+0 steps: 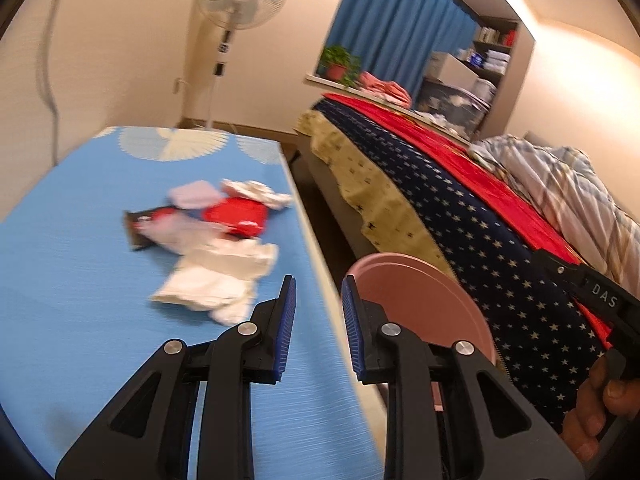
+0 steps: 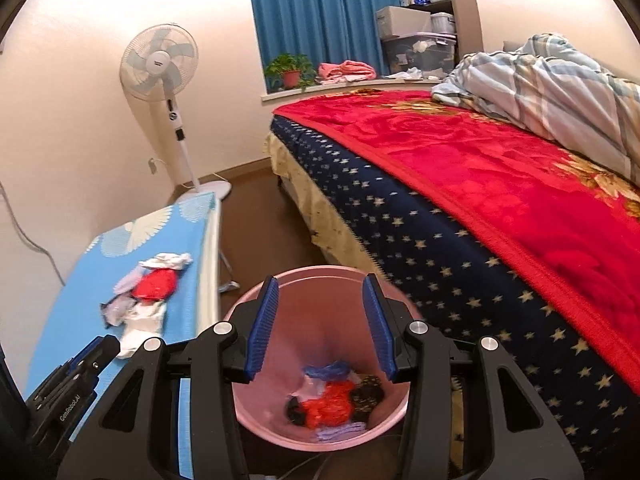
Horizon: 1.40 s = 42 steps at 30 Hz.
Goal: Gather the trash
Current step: 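Move both tools back to the clear bag and white tissue on the table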
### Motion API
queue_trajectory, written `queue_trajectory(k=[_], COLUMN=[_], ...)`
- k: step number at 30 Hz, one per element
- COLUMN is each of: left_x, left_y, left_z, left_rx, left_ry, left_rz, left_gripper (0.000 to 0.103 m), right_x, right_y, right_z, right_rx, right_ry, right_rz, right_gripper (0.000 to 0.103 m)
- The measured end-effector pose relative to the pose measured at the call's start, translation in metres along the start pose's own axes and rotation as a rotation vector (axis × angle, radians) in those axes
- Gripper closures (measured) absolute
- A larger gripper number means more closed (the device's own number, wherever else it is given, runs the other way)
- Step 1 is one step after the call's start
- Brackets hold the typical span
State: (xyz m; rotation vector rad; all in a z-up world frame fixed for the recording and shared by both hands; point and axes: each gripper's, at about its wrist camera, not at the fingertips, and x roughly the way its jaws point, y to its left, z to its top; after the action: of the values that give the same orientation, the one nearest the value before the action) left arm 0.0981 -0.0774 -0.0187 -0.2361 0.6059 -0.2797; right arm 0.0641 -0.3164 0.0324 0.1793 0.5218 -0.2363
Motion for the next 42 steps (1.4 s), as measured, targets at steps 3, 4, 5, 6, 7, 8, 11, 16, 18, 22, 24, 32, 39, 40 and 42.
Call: queue_trajectory(k=[3, 4, 5, 6, 7, 8, 11, 16, 18, 22, 24, 32, 39, 40, 42], left_x=[-0.008, -0.009, -0.011, -0.012, -0.013, -0.014, -0.015, -0.014, -0.014, -0.009, -0.005, 0.016, 0.042, 0.048, 0.056], left_y=[0.019, 0.025, 0.029, 0.036, 0.043, 0.049, 0.065, 0.08, 0.086, 0.095, 0.1, 0.12, 0.137, 0.142, 0.15], left_z=[0.001, 0.001, 0.002, 0.003, 0.003, 0.004, 0.004, 0.005, 0.005, 0.007, 0.008, 0.013, 0.021, 0.022, 0.021], left_rx=[-0.02, -0.026, -0.033, -0.042, -0.054, -0.064, -0.088, -0.107, -0.114, -0.134, -0.143, -0.178, -0.267, -0.296, -0.34], left_ry=[-0.01, -0.013, -0.015, -0.017, -0.02, -0.023, -0.029, -0.041, -0.047, -0.056, -0.056, -0.038, -0.01, -0.005, 0.01], left_rz=[0.038, 0.051, 0.06, 0.07, 0.082, 0.093, 0.123, 0.154, 0.162, 0.169, 0.171, 0.158, 0.091, 0.079, 0.063], left_gripper=[0.08, 0.08, 0.081, 0.081, 0.082, 0.085, 0.086, 0.087, 0.087, 0.088, 0.088, 0.087, 0.087, 0.087, 0.086], right_x=[0.002, 0.003, 0.004, 0.006, 0.009, 0.011, 0.022, 0.04, 0.049, 0.064, 0.074, 0.112, 0.142, 0.146, 0.153], right_y=[0.015, 0.022, 0.026, 0.031, 0.036, 0.041, 0.054, 0.077, 0.087, 0.1, 0.107, 0.123, 0.14, 0.142, 0.145], right_z=[-0.002, -0.004, -0.004, -0.005, -0.007, -0.007, -0.011, -0.018, -0.02, -0.026, -0.028, -0.037, -0.043, -0.044, -0.045], right_rx=[-0.007, -0.011, -0.013, -0.016, -0.015, -0.012, -0.003, -0.001, -0.004, -0.004, -0.005, 0.019, 0.02, 0.018, 0.02], right_ry=[0.001, 0.002, 0.003, 0.005, 0.009, 0.013, 0.03, 0.056, 0.068, 0.097, 0.116, 0.178, 0.238, 0.247, 0.262], right_rz=[0.048, 0.07, 0.082, 0.096, 0.113, 0.126, 0.167, 0.224, 0.246, 0.285, 0.311, 0.359, 0.401, 0.406, 0.41], right_gripper=[0.061, 0.062, 0.065, 0.065, 0.066, 0.067, 0.069, 0.071, 0.071, 0.071, 0.071, 0.07, 0.07, 0.07, 0.068])
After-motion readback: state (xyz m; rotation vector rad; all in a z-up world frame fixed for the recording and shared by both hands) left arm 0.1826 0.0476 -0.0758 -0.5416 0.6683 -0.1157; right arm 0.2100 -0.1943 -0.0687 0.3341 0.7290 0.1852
